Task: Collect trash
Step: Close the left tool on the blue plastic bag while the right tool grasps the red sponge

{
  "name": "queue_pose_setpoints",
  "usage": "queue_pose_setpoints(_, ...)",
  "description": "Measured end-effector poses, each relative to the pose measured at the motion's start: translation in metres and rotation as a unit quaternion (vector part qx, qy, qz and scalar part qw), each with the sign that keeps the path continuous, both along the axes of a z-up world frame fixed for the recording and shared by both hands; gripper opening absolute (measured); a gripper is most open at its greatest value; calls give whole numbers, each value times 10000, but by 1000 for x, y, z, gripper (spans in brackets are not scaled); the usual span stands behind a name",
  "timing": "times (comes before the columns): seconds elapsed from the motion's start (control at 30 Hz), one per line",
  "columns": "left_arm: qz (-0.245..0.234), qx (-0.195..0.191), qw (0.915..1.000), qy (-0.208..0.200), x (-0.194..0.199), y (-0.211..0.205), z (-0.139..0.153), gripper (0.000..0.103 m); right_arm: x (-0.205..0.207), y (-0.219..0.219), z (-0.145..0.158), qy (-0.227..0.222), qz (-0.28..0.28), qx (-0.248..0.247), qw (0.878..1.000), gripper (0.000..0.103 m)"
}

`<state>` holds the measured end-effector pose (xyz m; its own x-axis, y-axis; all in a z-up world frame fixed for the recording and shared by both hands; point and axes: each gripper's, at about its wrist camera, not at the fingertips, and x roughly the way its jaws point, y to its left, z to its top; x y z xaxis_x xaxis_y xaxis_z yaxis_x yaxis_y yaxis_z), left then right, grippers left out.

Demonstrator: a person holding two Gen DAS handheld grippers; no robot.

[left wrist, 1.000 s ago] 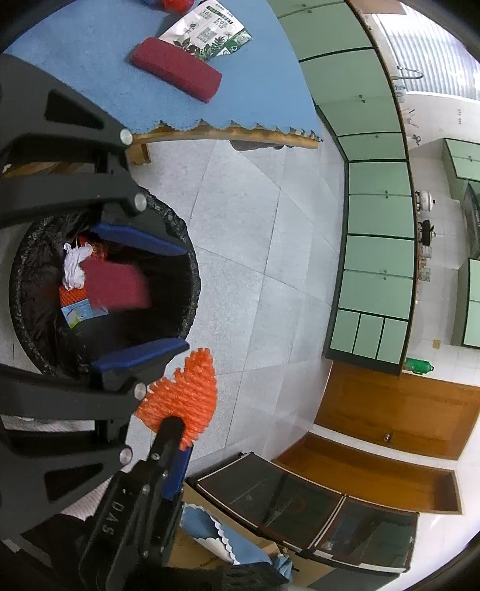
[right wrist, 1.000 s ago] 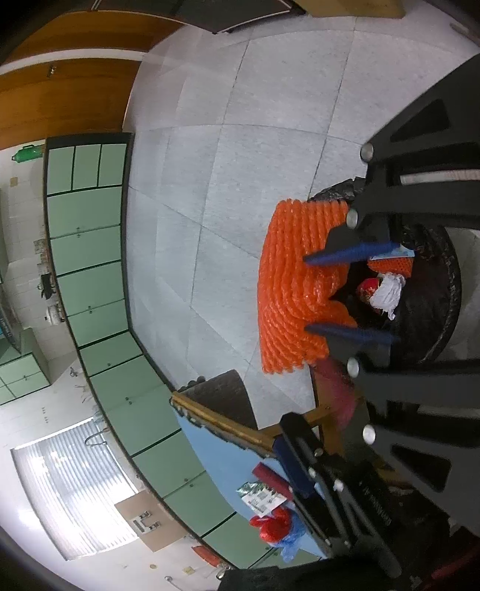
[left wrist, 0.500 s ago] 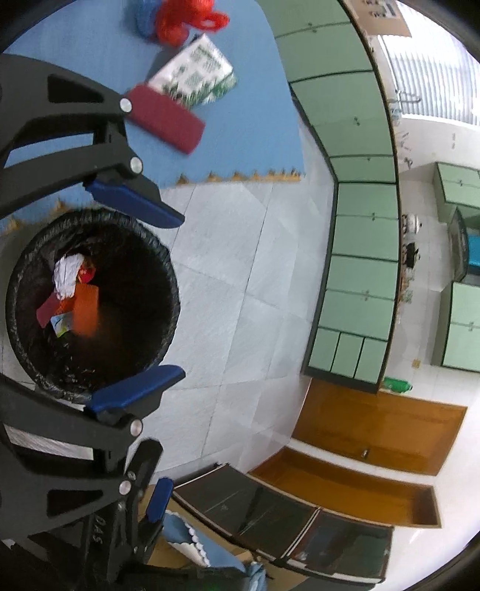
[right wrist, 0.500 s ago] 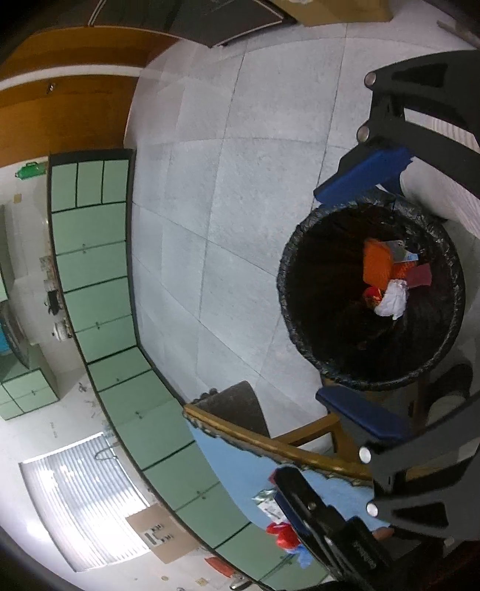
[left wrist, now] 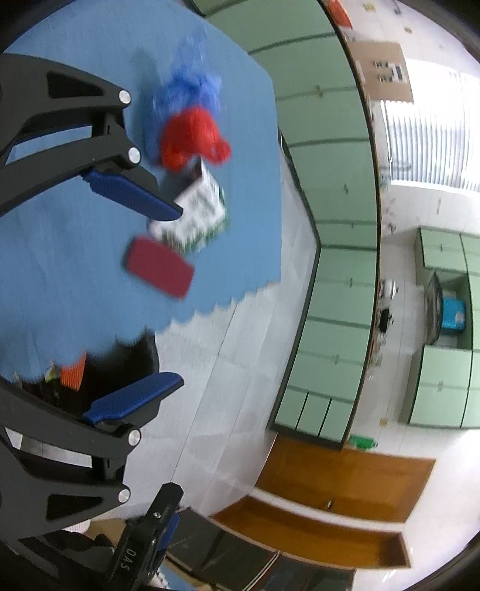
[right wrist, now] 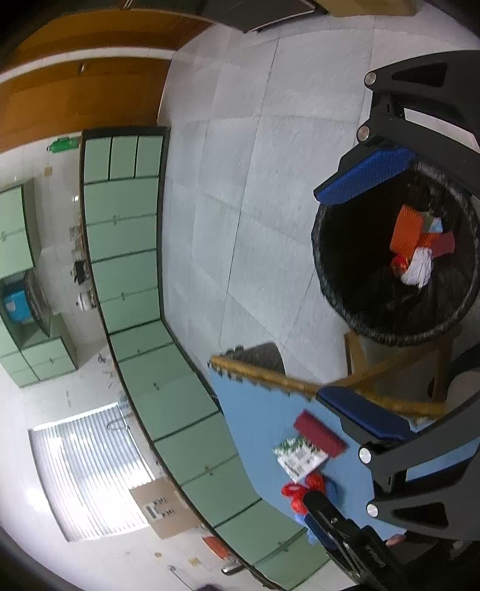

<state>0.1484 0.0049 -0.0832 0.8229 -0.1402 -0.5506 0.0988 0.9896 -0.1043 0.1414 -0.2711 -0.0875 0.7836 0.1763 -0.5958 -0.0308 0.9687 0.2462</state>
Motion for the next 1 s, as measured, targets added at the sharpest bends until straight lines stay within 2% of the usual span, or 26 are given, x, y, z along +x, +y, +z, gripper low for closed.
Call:
queue_pose_setpoints(0.47, 986, 60, 9951, -40, -18, 104, 6, 82, 24, 113, 5, -207, 908, -237, 9954, 97)
queue_pose_setpoints(0.73, 1333, 55, 9911, 36, -18, 146, 2, 82, 32, 156, -4, -224, 1151, -397, 9923, 97)
queue_pose_setpoints(1.0, 1467, 46, 9891, 134, -14, 167, -7, 82, 43, 184, -19, -88, 1096, -538, 9925, 97)
